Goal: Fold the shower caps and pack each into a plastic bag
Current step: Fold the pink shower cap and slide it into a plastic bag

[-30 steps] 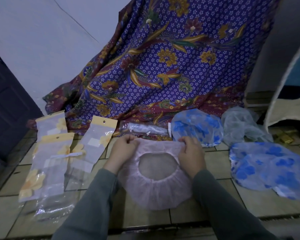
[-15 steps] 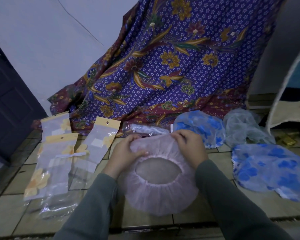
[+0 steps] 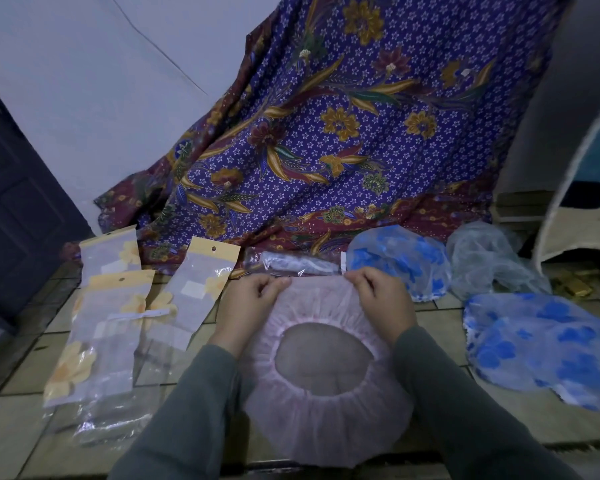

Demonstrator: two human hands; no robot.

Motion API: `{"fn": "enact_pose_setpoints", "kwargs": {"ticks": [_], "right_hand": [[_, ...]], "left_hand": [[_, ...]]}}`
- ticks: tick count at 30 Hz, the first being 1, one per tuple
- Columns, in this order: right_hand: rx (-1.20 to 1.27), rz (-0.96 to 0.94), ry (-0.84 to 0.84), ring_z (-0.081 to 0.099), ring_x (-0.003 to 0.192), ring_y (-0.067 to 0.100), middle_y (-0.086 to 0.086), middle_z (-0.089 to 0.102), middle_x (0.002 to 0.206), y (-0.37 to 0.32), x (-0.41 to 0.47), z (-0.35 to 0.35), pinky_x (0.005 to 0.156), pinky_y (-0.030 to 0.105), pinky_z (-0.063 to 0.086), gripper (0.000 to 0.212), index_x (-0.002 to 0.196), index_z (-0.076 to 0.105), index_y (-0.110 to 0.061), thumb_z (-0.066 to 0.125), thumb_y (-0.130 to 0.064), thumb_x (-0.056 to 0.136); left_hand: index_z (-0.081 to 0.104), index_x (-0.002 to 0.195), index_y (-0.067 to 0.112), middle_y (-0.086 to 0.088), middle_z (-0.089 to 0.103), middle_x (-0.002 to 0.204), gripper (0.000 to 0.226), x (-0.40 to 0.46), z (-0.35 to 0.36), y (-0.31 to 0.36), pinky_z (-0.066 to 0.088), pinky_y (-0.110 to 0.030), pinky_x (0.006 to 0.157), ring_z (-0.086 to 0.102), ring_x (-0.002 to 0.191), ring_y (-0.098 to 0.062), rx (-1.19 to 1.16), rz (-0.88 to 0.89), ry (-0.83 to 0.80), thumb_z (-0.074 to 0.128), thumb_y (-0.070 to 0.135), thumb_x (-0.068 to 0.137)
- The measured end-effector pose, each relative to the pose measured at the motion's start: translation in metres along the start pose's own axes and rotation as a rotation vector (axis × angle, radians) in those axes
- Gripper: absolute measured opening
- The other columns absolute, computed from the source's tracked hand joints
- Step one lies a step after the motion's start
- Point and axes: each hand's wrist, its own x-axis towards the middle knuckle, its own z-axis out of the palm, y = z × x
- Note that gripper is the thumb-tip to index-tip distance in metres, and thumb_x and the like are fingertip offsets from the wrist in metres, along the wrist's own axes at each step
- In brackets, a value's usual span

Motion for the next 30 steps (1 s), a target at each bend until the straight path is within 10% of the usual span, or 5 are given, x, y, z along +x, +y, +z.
{"fn": "enact_pose_setpoints", "kwargs": {"ticks": [8,16,21,24,30], "right_hand": [[-0.102,0.108,-0.111,0.056,0.067,0.023,0.004,0.059,0.068,0.01,-0.001,0.002,0.063,0.035,0.044,0.029,0.074,0.053,-0.019,0.056,-0.044,0.09],[-0.598,-0.213,0.158,0.049,0.11,0.024,0.0,0.058,0.114,0.006,-0.011,0.023,0.091,0.047,0.034,0.033,0.114,0.061,-0.025,0.06,-0.03,0.082],[-0.608,-0.217,-0.465,0.011,0.146,0.015,-0.006,0.019,0.157,0.014,-0.033,0.043,0.113,0.054,0.004,0.081,0.147,0.027,-0.029,-0.002,-0.056,0.076],[-0.649,-0.076,-0.536,-0.004,0.146,0.012,-0.009,-0.002,0.159,0.029,-0.046,0.045,0.114,0.047,-0.004,0.089,0.151,0.003,-0.034,-0.013,-0.065,0.069],[-0.664,0.021,-0.428,0.035,0.128,0.02,-0.001,0.042,0.138,0.002,-0.04,0.031,0.104,0.043,0.025,0.051,0.131,0.047,-0.029,0.032,-0.058,0.092]], "left_hand": [[0.05,0.056,0.017,0.003,0.054,0.056,0.041,0.005,-0.004,-0.002,0.041,-0.031,0.057,0.05,0.056,-0.016,0.035,-0.028,0.078,0.061,0.037,0.09],[0.058,0.123,0.016,-0.004,0.054,0.131,0.04,-0.023,0.018,0.019,0.036,-0.041,0.096,0.043,0.118,-0.026,0.411,0.138,0.206,0.043,0.025,0.087],[0.002,0.152,0.018,0.0,-0.003,0.16,0.073,-0.055,0.045,-0.001,0.005,-0.055,0.113,-0.003,0.146,-0.027,0.627,-0.129,-0.225,0.028,0.056,0.095],[-0.009,0.151,0.026,0.005,-0.013,0.159,0.082,-0.058,0.045,-0.024,-0.004,-0.055,0.114,-0.011,0.146,-0.022,0.615,-0.105,-0.294,0.022,0.07,0.089],[0.023,0.15,0.027,0.009,0.016,0.158,0.077,-0.049,0.028,-0.035,0.013,-0.043,0.116,0.014,0.145,-0.015,0.43,0.045,-0.26,0.035,0.068,0.086]]}}
